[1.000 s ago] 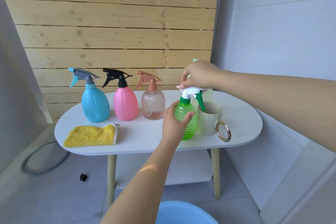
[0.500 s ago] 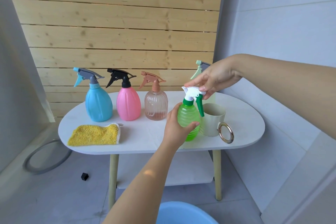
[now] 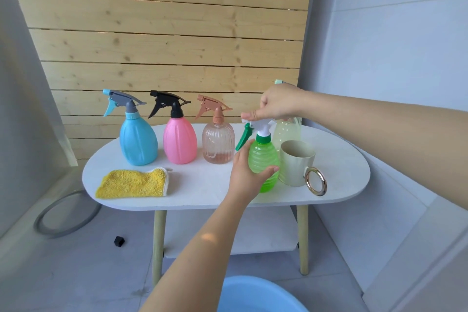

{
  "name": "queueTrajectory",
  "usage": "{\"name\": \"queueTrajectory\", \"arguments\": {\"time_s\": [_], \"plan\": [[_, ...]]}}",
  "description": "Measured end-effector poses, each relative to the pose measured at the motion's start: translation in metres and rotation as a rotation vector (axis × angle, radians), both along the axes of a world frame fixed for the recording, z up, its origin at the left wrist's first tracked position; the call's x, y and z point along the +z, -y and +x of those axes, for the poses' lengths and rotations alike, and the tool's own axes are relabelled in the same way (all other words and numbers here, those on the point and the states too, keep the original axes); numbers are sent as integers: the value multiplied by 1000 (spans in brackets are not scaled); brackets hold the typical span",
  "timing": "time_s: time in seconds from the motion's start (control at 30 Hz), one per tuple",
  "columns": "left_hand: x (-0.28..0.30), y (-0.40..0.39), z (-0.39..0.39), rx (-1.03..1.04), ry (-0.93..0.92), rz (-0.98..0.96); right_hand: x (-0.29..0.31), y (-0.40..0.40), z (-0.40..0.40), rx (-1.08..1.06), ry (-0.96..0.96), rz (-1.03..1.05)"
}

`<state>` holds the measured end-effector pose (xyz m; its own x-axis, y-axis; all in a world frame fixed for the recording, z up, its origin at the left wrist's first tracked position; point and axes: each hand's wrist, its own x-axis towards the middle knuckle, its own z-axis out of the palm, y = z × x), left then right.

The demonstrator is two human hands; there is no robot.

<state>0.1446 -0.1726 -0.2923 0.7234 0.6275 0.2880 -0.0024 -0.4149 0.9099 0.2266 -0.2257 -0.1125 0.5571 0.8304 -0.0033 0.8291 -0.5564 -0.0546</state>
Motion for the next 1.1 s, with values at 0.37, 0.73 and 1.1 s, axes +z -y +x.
{"name": "queueTrajectory", "arguments": {"time_s": [0.37, 0.73, 1.1], "plan": [[-2, -1, 1, 1, 14, -12, -20, 2, 20, 8, -402, 385], [-1, -1, -1, -13, 13, -6, 3, 8, 37, 279, -182, -112], [-2, -2, 0, -12, 8, -7, -6, 4, 15, 63, 97, -11]]}}
